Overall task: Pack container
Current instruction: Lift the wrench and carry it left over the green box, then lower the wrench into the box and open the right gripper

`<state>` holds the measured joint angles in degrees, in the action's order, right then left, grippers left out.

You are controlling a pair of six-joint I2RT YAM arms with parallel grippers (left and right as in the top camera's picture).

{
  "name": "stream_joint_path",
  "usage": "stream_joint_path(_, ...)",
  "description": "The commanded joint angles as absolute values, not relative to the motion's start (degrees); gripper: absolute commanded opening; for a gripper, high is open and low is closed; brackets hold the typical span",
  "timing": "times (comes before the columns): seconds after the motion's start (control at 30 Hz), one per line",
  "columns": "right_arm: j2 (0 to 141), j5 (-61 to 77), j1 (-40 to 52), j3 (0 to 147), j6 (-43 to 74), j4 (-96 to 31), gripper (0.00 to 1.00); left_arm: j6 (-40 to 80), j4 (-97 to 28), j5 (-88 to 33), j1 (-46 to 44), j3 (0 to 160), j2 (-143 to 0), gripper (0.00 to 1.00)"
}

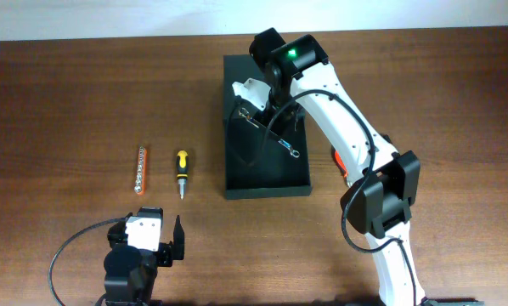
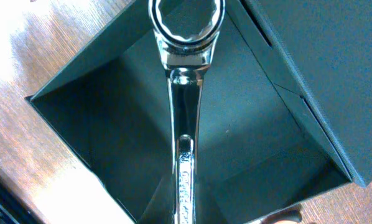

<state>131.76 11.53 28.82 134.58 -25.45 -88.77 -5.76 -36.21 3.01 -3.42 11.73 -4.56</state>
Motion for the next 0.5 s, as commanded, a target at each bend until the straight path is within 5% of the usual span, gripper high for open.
stream_joint_path(0.0,133.1,11.4,29.3,135.9,-25.0,-88.7,0.04,-5.3,-36.0,2.8,-3.6,12.8,-4.6,0.99)
stream_joint_path(0.47,138.7,13.5,29.6,135.9,-25.0,-88.7,0.04,-5.3,-36.0,3.0,-3.6,12.8,-4.6,0.99)
